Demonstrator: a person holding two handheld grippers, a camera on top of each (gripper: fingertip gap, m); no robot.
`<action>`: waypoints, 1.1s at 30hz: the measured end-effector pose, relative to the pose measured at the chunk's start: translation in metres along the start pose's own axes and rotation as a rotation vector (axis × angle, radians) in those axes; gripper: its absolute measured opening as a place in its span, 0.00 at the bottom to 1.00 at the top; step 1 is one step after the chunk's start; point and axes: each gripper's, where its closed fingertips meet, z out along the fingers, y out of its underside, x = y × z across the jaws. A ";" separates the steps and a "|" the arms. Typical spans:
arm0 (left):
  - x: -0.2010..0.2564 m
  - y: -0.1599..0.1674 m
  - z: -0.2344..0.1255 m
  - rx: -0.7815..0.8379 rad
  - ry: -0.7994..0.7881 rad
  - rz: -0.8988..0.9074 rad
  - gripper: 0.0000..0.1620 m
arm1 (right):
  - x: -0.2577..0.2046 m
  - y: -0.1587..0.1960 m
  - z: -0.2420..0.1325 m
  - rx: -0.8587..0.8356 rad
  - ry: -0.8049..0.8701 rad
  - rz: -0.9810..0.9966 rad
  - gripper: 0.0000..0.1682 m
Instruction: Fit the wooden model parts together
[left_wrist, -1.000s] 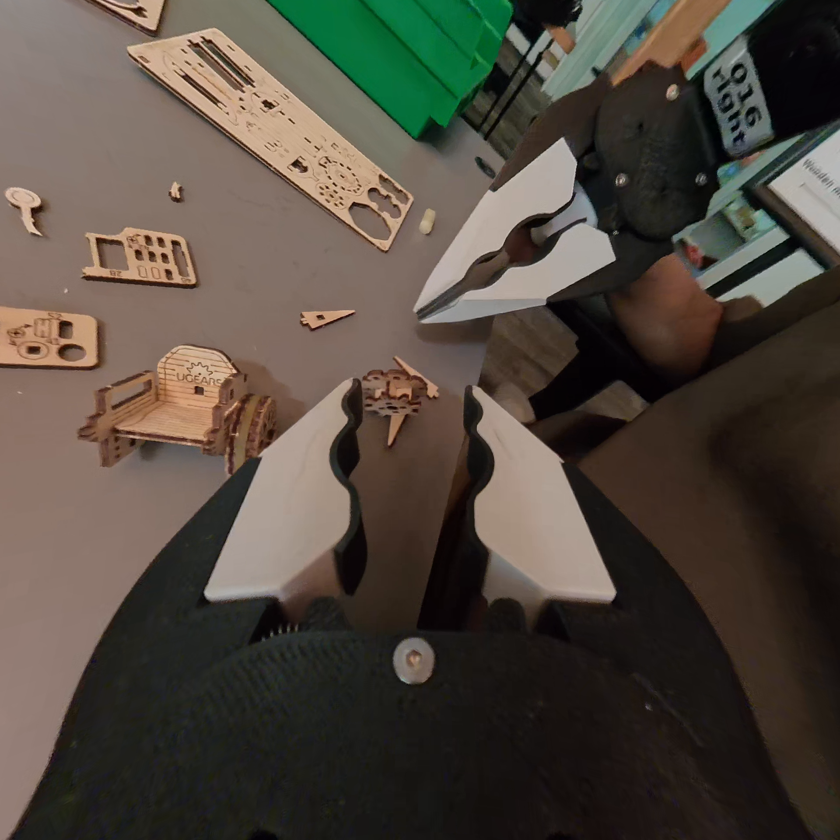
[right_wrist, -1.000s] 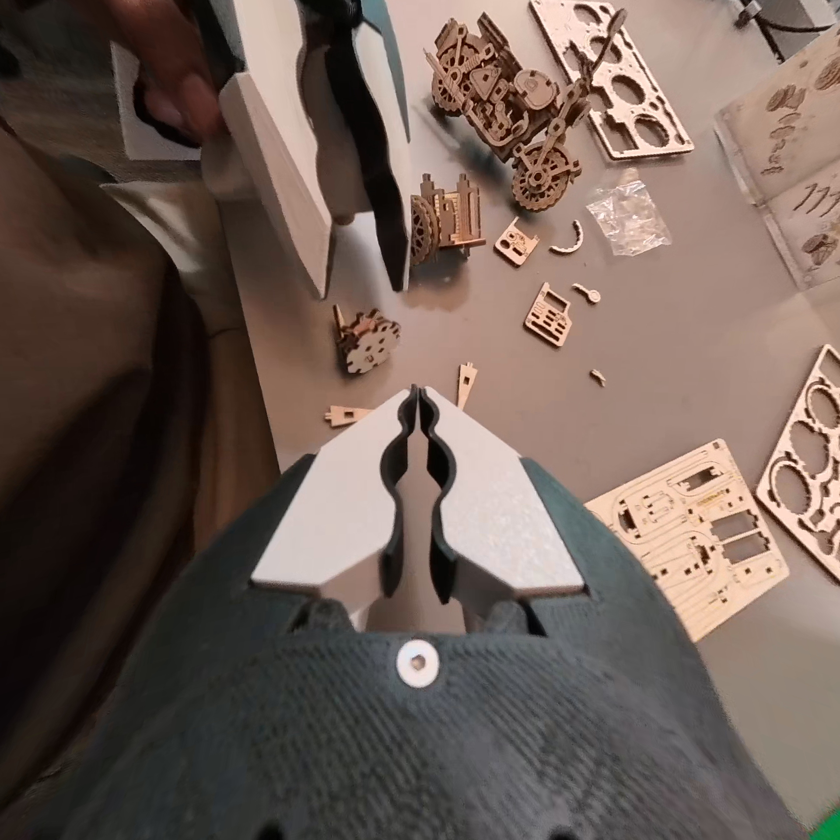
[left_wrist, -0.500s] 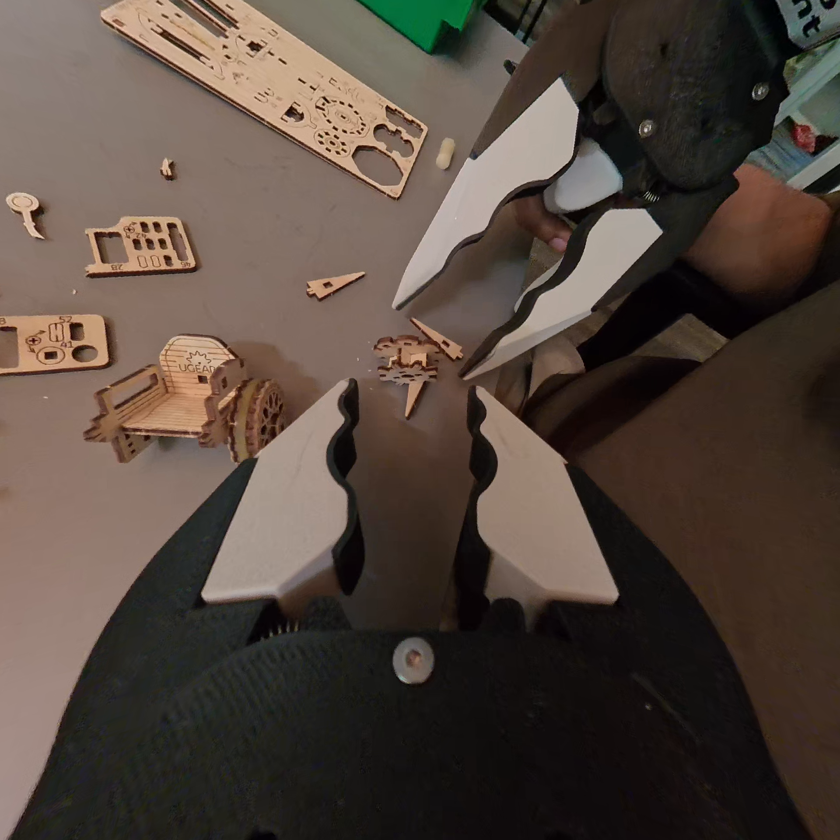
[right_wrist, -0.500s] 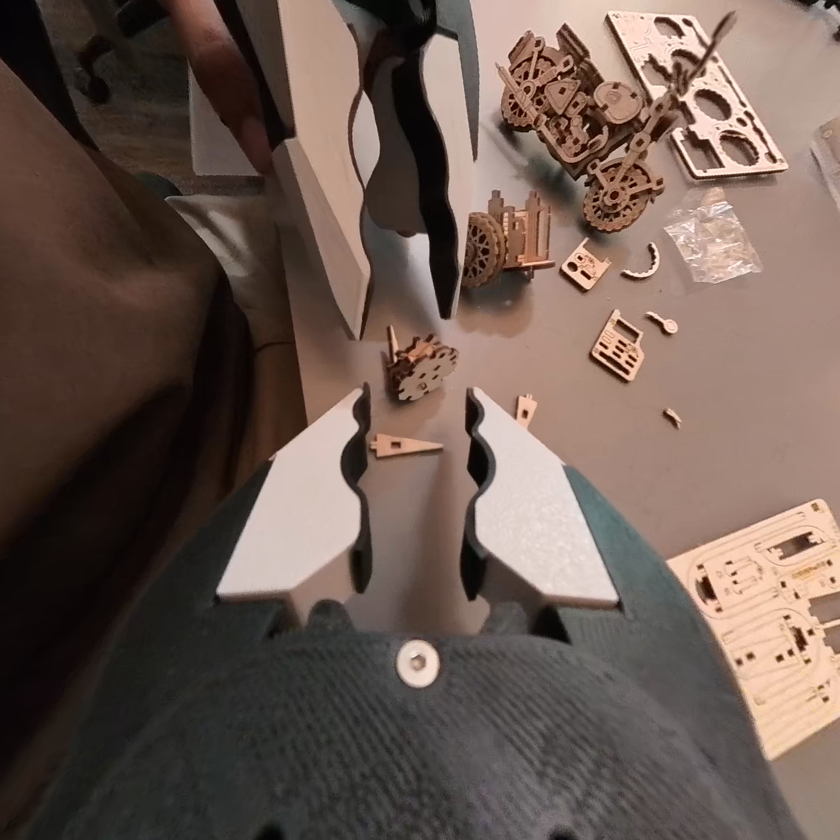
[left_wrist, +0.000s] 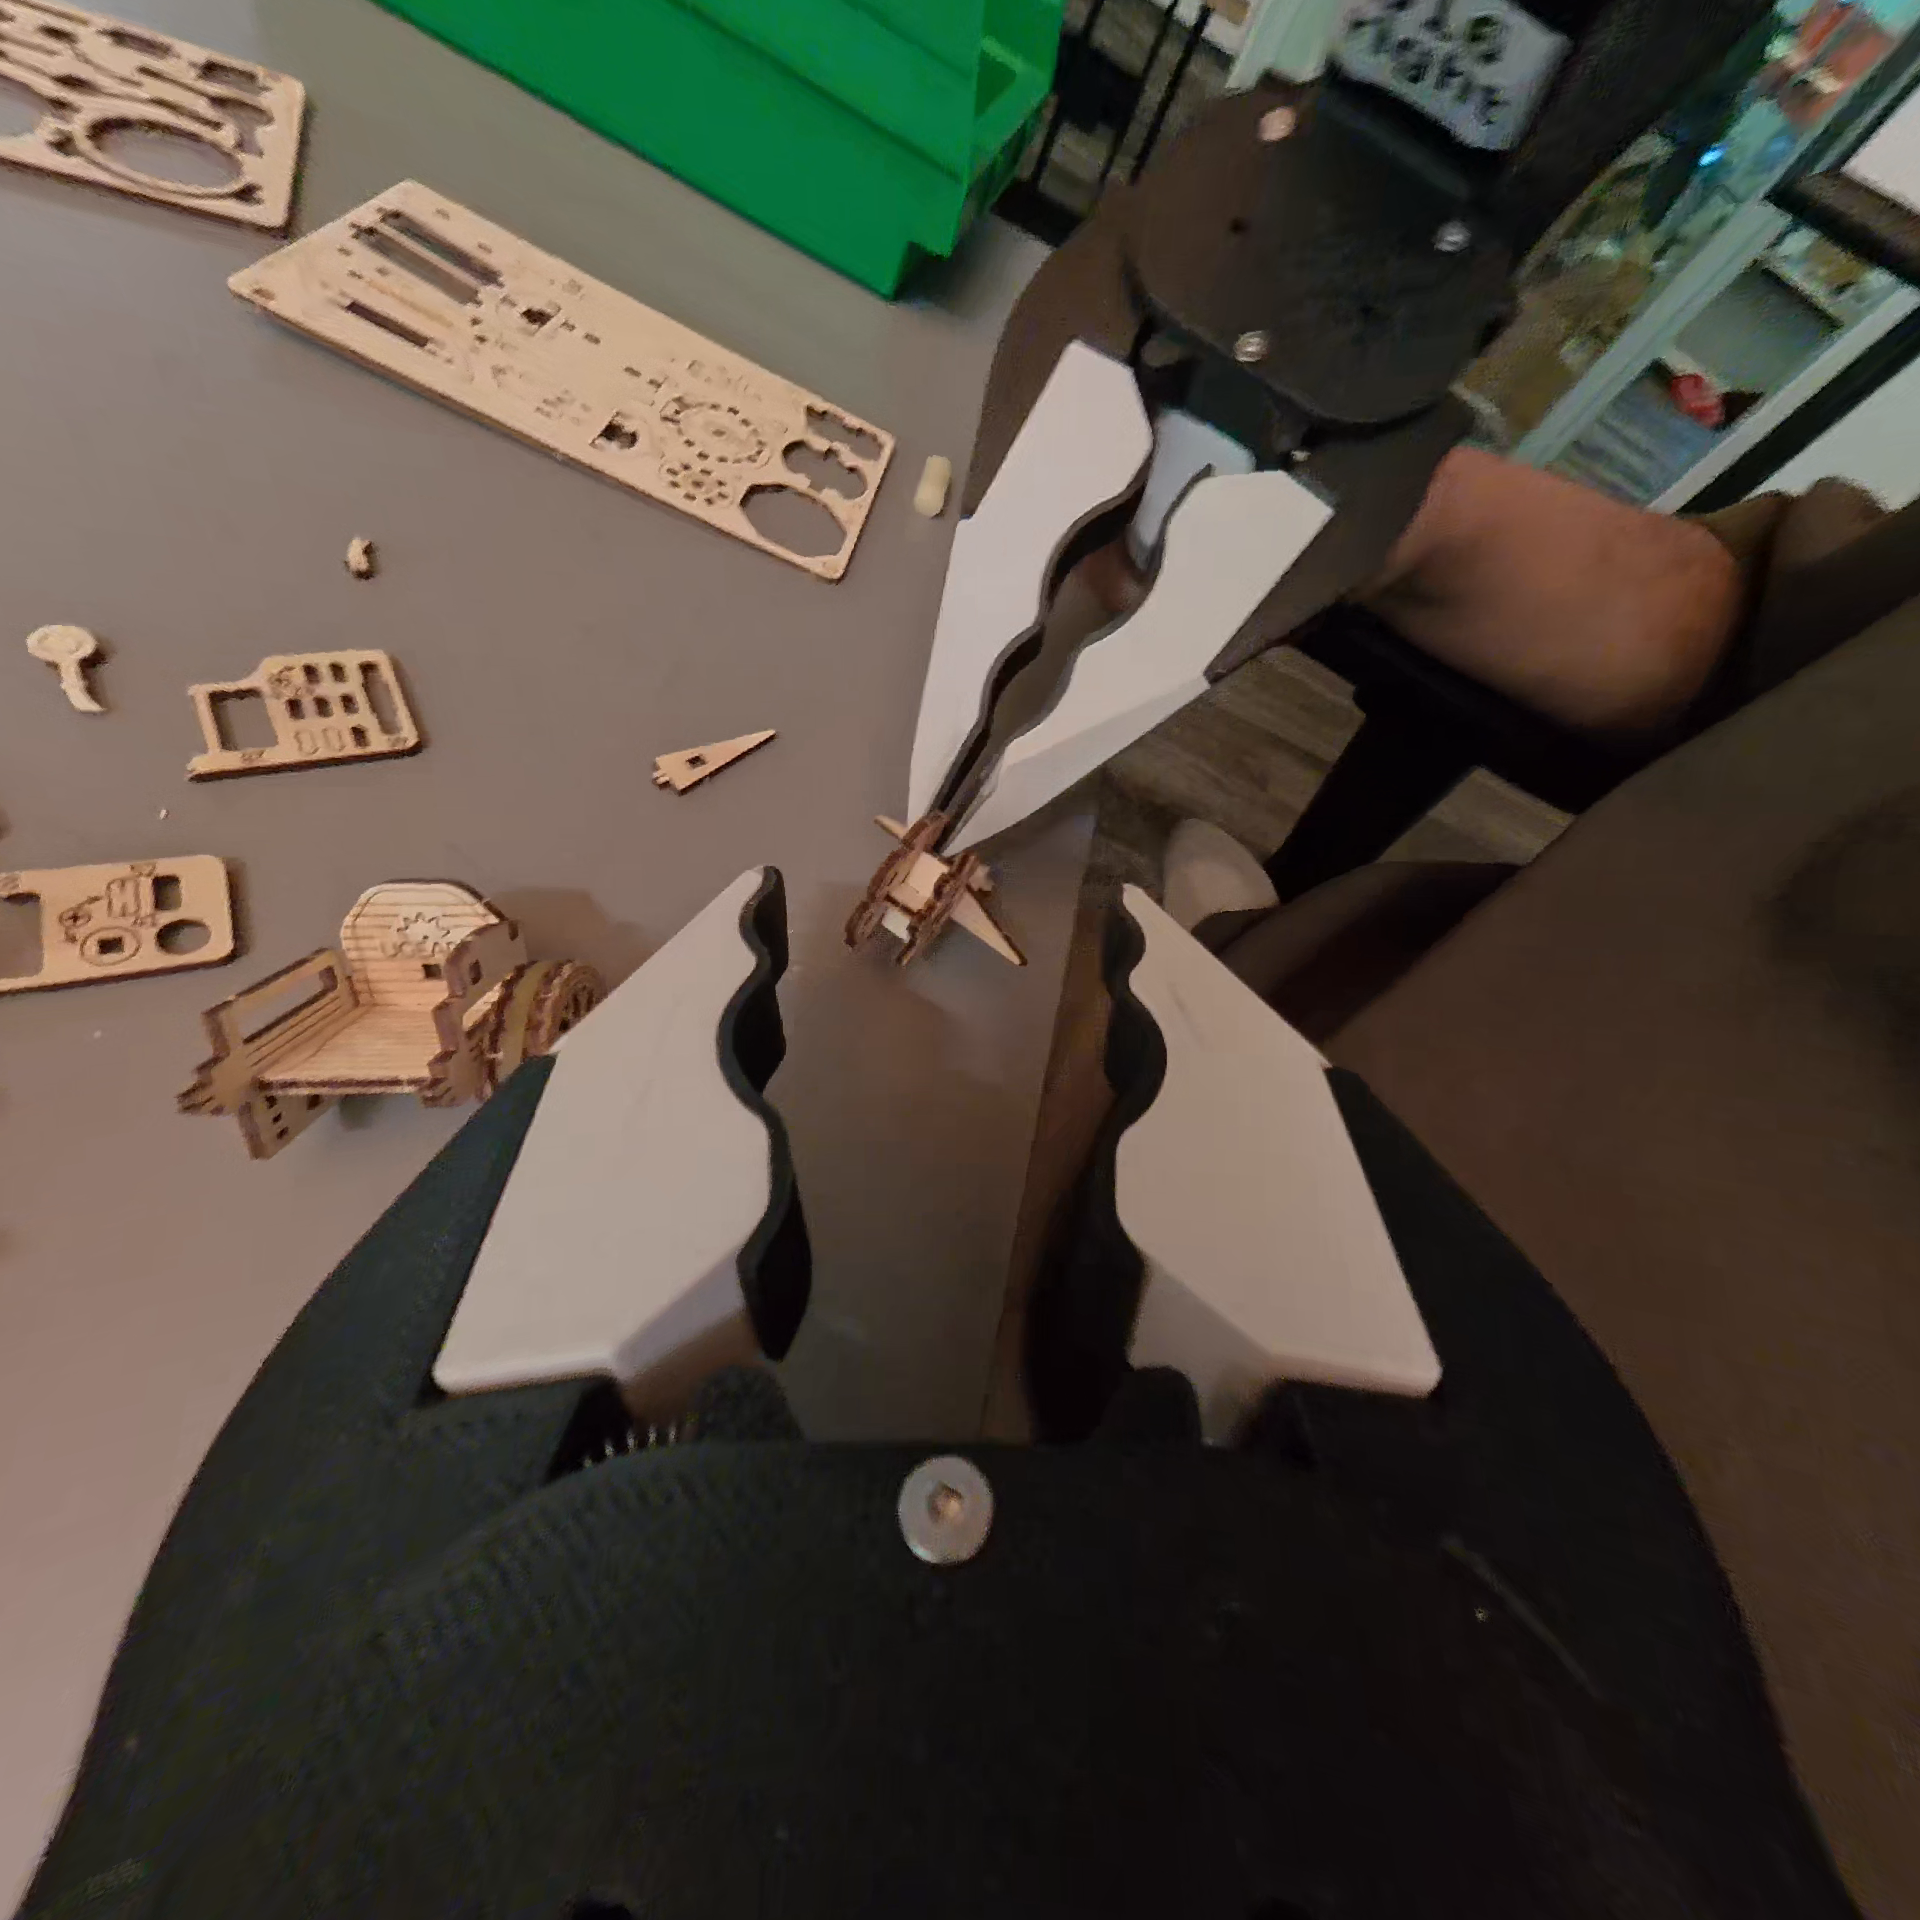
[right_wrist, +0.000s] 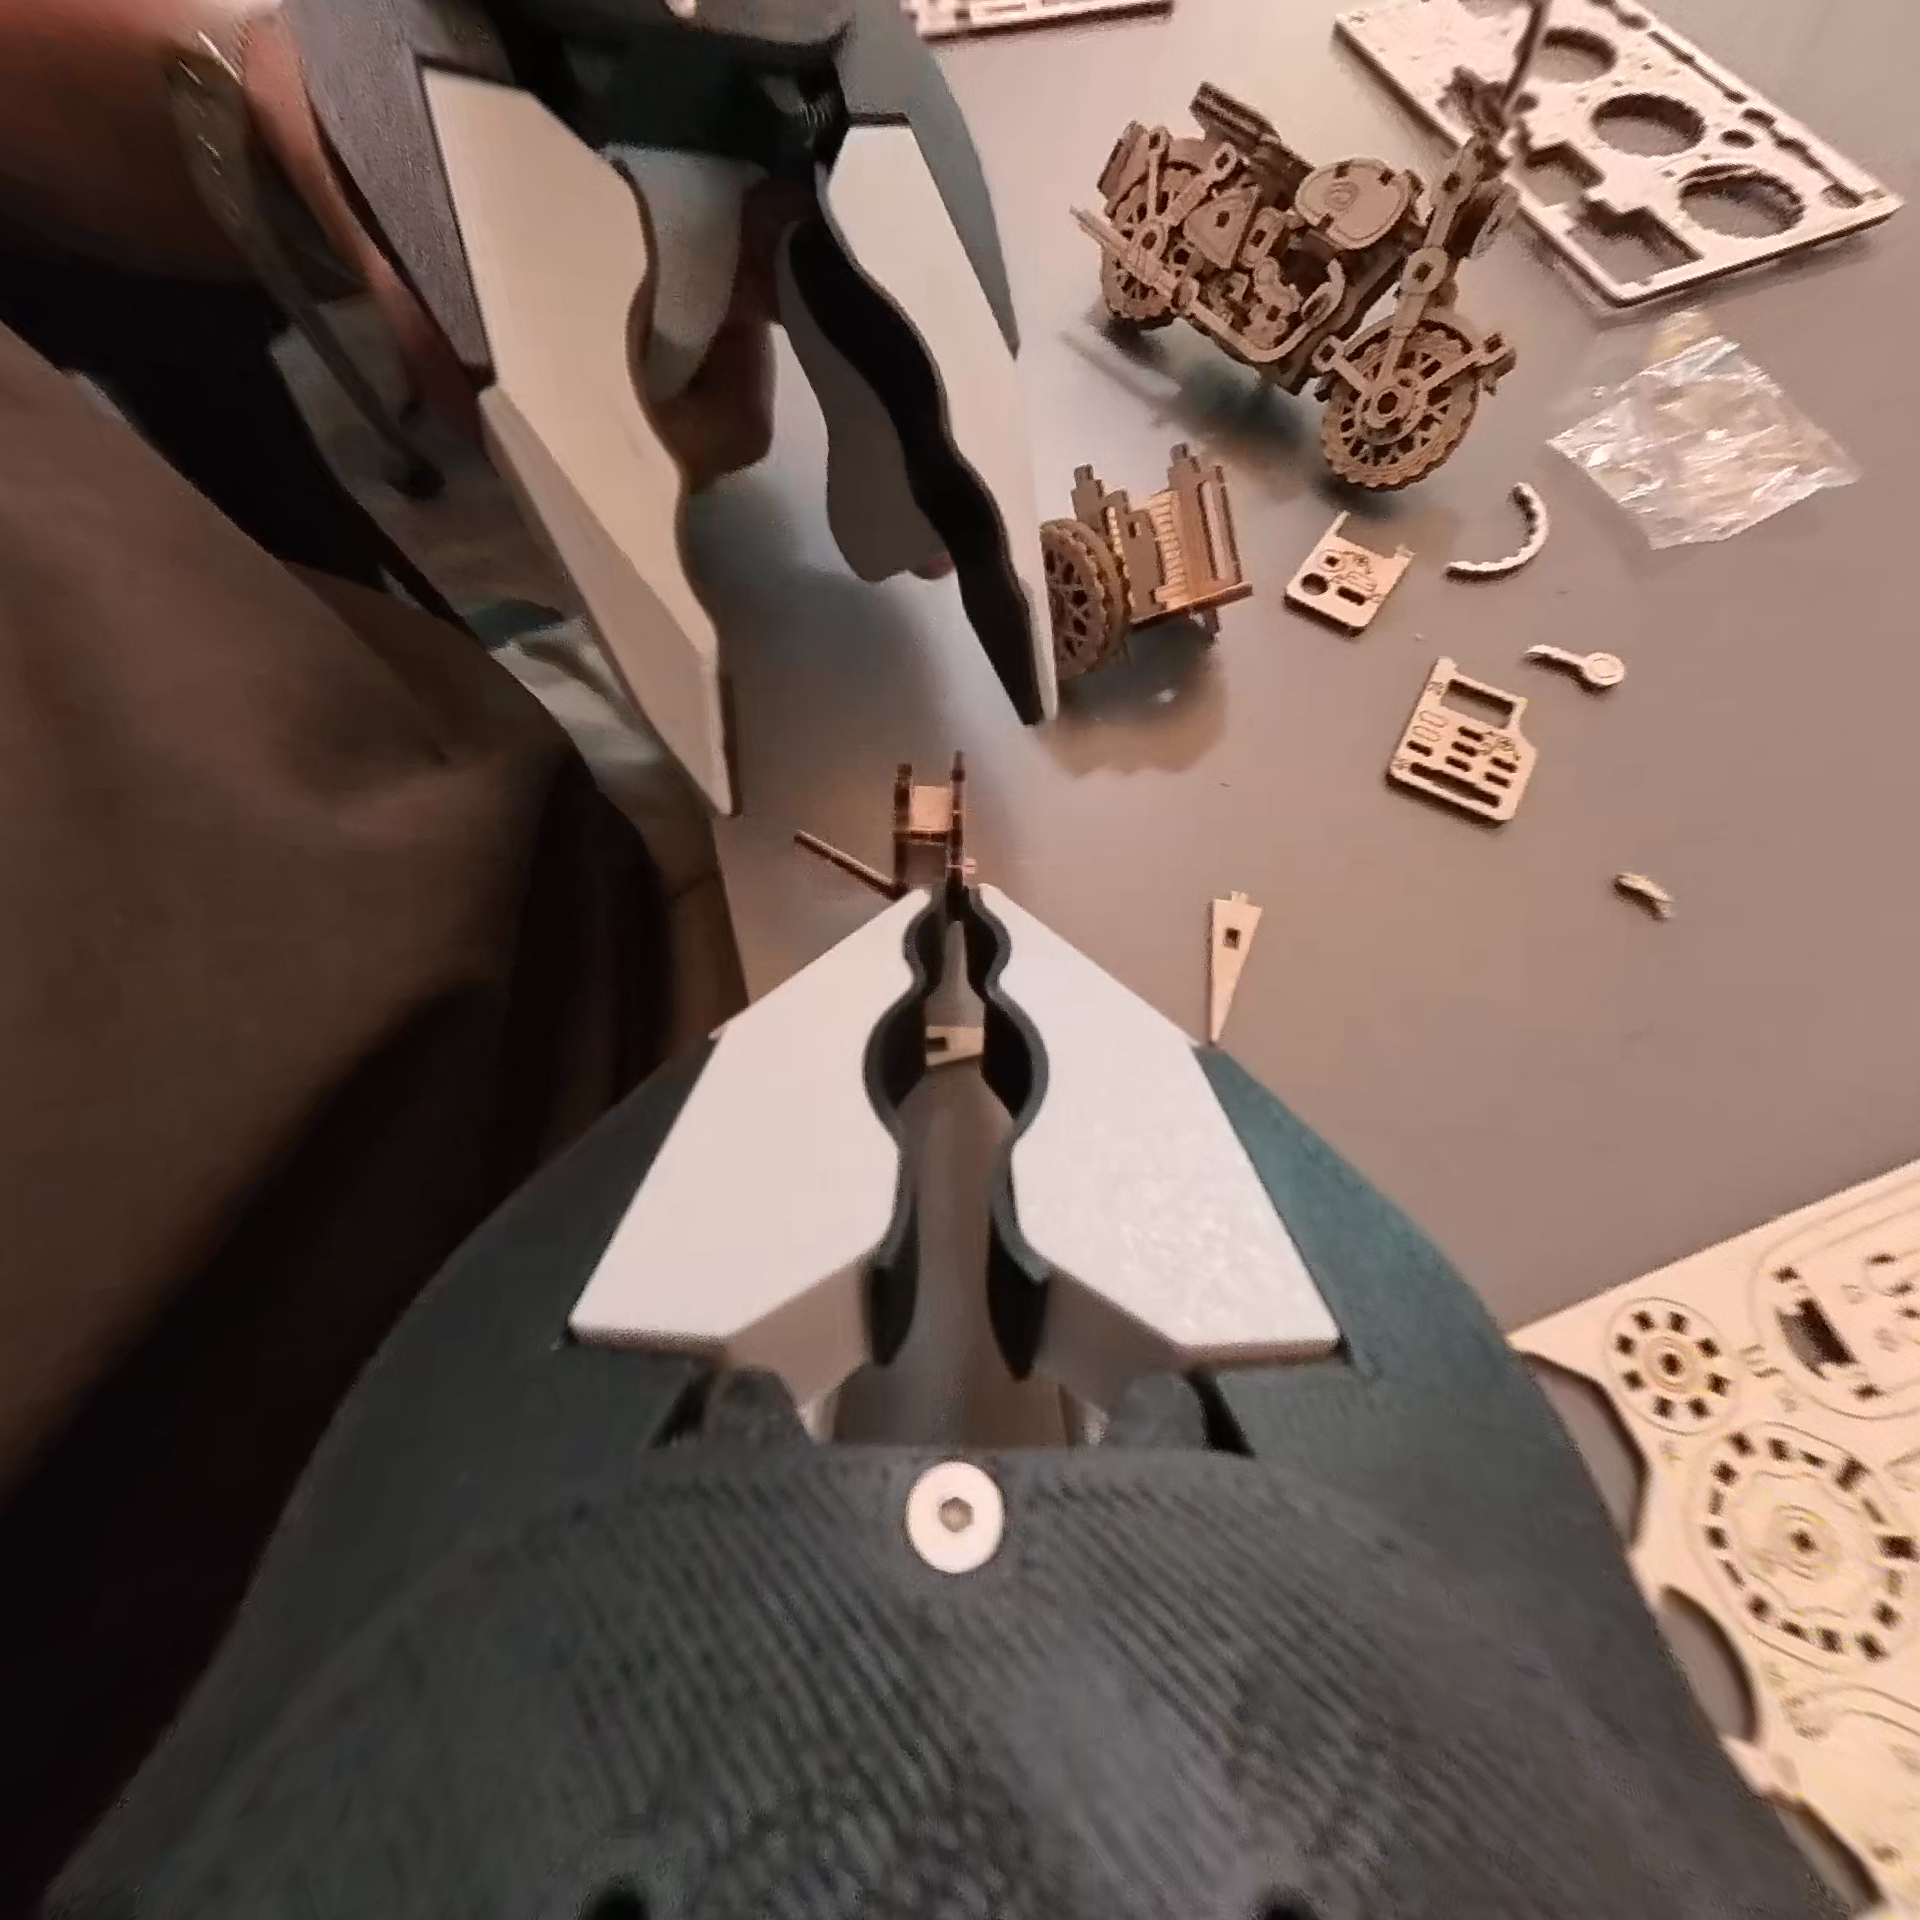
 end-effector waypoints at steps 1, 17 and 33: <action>0.004 -0.002 -0.001 0.011 0.026 -0.001 0.37 | -0.003 -0.002 -0.002 0.016 -0.038 0.035 0.01; 0.026 -0.025 -0.022 0.156 0.378 -0.280 0.22 | -0.032 -0.025 -0.025 0.192 -0.407 0.260 0.00; 0.038 -0.009 -0.012 0.057 0.405 -0.257 0.07 | -0.036 -0.028 -0.023 0.197 -0.431 0.296 0.01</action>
